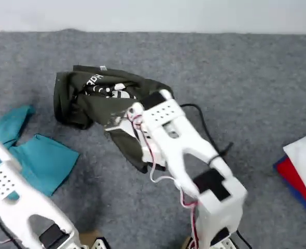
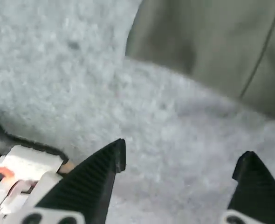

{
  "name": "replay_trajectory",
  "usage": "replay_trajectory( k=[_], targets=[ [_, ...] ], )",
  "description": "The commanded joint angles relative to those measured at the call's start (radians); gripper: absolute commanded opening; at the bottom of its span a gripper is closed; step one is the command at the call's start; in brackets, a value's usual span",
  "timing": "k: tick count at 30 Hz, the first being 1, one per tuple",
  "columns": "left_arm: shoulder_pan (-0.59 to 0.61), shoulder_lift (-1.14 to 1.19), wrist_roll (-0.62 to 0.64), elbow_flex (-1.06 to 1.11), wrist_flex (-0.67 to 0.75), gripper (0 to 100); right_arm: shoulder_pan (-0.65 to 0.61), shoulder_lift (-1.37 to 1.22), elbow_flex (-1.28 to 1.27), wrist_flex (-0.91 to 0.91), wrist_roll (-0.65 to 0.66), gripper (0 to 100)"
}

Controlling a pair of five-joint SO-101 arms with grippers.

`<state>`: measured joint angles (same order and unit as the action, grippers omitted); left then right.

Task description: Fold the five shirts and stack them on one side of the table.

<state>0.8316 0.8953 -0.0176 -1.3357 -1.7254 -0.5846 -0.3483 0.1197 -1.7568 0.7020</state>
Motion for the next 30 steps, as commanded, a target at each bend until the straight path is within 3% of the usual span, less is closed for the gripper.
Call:
replay_trajectory(
  k=[1,11,14,19,30],
  targets=[
    [0.064,-0.157,-0.018,0.085,-0.032,20,-0.015,-0.134,0.209,-0.039,0.008,37.0],
    [0.075,-0.445,-0.018,0.553,-0.032,20,-0.013,-0.355,0.341,-0.036,0.014,35.7],
    [0.035,-0.542,-0.017,0.708,-0.032,20,-0.012,-0.372,0.341,-0.031,0.014,26.0],
    [-0.057,-0.724,-0.014,0.977,-0.032,20,-0.007,-0.371,0.341,-0.004,0.014,1.3],
    [-0.204,-1.16,-0.017,1.535,-0.029,20,0.094,-0.367,0.341,-0.038,0.014,1.0]
  ],
)
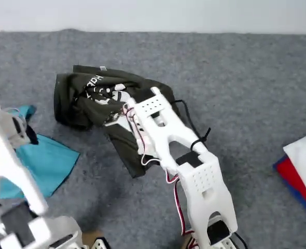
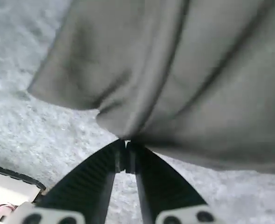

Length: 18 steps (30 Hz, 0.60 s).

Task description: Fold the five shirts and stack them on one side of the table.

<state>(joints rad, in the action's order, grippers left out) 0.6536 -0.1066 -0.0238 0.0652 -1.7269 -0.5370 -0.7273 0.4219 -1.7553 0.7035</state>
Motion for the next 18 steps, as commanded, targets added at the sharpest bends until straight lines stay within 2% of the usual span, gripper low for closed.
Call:
replay_trajectory(
  k=[1,9,13,15,18],
  targets=[
    [-0.029,-0.183,-0.011,0.165,-0.028,20,0.062,0.012,0.038,-0.039,0.012,1.0],
    [-0.029,-0.347,-0.014,0.424,-0.026,20,0.183,0.097,0.026,-0.041,0.012,1.0],
    [-0.029,-0.385,-0.014,0.469,-0.025,20,0.147,0.189,-0.009,-0.041,0.006,2.1],
    [-0.029,-0.39,-0.012,0.469,-0.025,20,0.105,0.232,-0.017,-0.041,0.003,7.1],
    [-0.029,-0.39,-0.012,0.47,-0.025,20,0.047,0.288,-0.014,-0.041,-0.043,20.9]
  ],
)
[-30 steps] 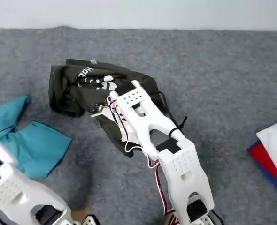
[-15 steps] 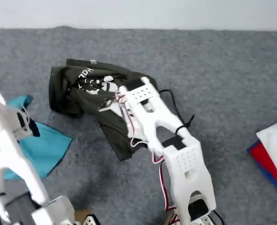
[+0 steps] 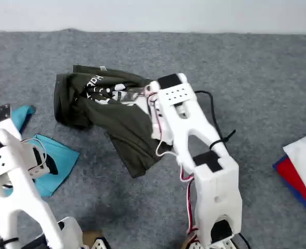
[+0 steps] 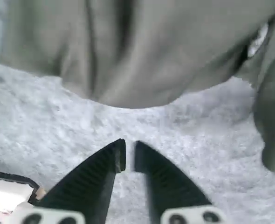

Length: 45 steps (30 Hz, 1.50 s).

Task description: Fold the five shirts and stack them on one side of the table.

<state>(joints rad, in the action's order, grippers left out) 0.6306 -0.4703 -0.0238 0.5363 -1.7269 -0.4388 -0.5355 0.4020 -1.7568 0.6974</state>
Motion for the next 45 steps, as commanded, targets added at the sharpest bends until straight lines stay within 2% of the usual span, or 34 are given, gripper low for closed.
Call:
replay_trajectory(
  k=[1,5,10,19,25,30,41,45],
  targets=[
    [-0.006,-0.026,-0.012,0.001,-0.026,20,-0.073,0.107,0.008,-0.039,-0.041,25.5],
    [-0.006,-0.026,-0.012,0.001,-0.026,20,-0.151,0.105,0.008,-0.031,-0.035,37.7],
    [-0.002,-0.026,-0.012,0.001,-0.026,20,-0.252,0.073,0.0,-0.041,-0.04,38.3],
    [0.029,-0.026,-0.009,0.001,-0.025,20,-0.346,0.073,-0.126,-0.041,-0.061,38.3],
    [0.126,-0.025,-0.011,0.001,0.006,20,-0.344,0.047,-0.143,-0.001,-0.058,38.3],
    [0.135,-0.025,-0.011,0.002,0.005,20,-0.306,-0.039,-0.14,0.096,-0.057,38.3],
    [0.137,-0.025,-0.012,0.002,0.003,20,-0.116,-0.182,0.077,0.101,-0.051,38.3],
    [0.137,-0.025,-0.012,0.002,0.003,20,-0.09,-0.223,0.077,0.101,0.003,38.2]
  ],
)
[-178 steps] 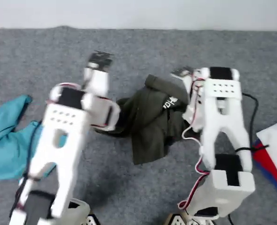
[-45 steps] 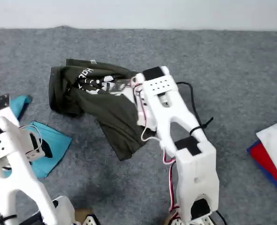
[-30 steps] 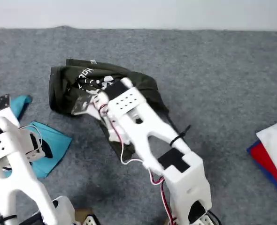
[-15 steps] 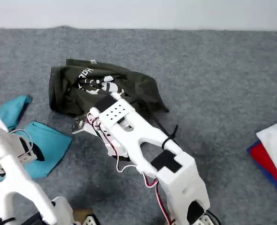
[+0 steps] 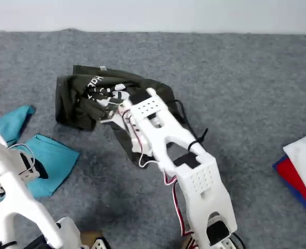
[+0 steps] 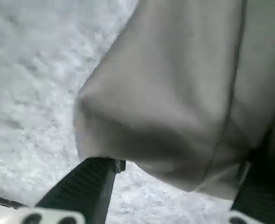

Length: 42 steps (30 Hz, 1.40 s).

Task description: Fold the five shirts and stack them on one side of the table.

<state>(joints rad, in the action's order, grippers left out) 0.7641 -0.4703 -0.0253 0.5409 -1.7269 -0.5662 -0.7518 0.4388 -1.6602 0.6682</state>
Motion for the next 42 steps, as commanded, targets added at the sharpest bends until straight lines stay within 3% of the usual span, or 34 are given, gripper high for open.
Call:
replay_trajectory(
  k=[1,4,9,12,20,26,35,42],
  targets=[
    [0.003,-0.025,-0.011,-0.002,0.003,20,0.042,-0.016,0.041,0.004,0.037,38.2],
    [0.003,-0.025,-0.011,-0.002,0.003,20,0.044,-0.031,0.043,0.004,0.04,33.3],
    [0.003,-0.025,-0.011,-0.002,0.003,20,0.047,-0.028,0.044,0.015,0.04,0.7],
    [0.003,-0.025,-0.011,-0.002,0.003,20,0.07,-0.027,0.044,0.002,0.04,4.4],
    [0.003,-0.025,-0.012,0.051,0.008,20,0.209,-0.027,0.044,-0.084,0.052,0.9],
    [0.003,-0.025,-0.012,0.051,0.009,20,0.361,0.03,0.009,-0.14,0.164,0.9],
    [0.002,-0.025,-0.012,0.051,0.011,20,0.61,0.259,-0.273,-0.14,0.454,0.9],
    [0.002,-0.025,-0.012,0.051,0.011,20,0.831,0.294,-0.293,-0.136,0.568,0.9]
  ],
)
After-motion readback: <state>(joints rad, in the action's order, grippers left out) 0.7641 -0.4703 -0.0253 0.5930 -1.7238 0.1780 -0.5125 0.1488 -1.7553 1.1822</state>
